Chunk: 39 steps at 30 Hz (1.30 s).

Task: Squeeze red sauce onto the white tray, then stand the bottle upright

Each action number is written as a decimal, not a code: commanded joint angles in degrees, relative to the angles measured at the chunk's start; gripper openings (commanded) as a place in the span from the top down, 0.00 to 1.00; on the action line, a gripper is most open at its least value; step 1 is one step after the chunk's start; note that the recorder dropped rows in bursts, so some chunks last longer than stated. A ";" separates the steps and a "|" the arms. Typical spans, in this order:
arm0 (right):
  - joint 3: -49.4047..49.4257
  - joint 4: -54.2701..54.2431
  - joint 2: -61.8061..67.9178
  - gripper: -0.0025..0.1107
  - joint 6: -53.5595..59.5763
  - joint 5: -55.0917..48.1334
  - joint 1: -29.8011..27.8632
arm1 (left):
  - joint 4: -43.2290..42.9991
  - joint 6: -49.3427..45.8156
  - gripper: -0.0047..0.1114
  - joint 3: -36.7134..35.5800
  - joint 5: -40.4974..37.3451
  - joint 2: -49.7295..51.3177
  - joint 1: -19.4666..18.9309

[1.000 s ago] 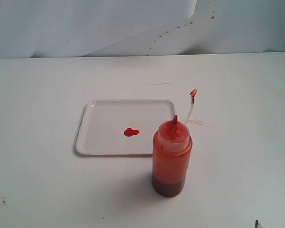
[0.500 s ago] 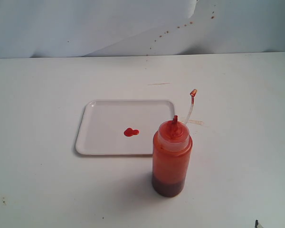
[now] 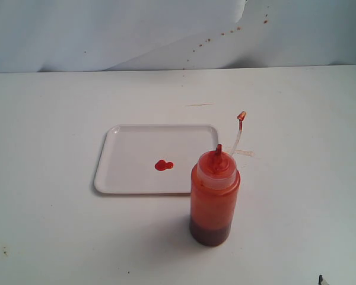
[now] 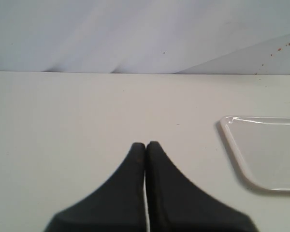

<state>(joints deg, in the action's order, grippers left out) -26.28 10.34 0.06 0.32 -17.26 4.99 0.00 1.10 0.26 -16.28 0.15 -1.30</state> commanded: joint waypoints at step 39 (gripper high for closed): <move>26.28 -10.34 -0.06 0.98 0.48 1.99 -3.29 | 0.74 0.15 0.96 -0.26 0.05 -0.15 -0.01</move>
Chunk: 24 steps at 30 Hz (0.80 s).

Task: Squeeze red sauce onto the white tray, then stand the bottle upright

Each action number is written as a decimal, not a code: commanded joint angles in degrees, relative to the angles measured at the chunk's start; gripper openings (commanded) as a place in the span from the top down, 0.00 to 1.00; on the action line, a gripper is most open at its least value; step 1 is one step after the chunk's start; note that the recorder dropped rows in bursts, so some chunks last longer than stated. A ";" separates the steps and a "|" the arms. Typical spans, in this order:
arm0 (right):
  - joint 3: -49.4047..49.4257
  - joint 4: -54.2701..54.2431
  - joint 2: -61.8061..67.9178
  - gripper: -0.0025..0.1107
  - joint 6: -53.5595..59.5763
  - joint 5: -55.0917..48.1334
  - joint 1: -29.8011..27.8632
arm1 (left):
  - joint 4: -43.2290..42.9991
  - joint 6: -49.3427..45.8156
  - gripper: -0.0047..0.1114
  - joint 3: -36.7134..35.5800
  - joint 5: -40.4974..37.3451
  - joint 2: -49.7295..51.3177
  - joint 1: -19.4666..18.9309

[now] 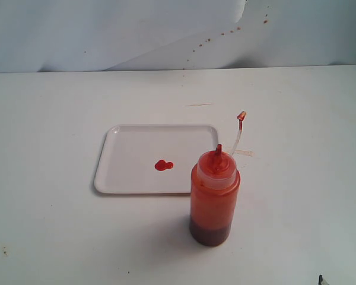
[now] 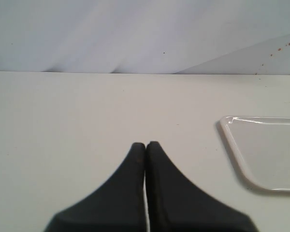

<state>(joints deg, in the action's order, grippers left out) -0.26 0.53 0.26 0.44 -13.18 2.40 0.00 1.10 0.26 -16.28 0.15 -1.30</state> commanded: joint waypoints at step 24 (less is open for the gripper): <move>0.26 -0.03 -0.26 0.98 0.59 -5.97 -0.70 | 0.74 0.15 0.96 -0.26 0.05 -0.15 -0.01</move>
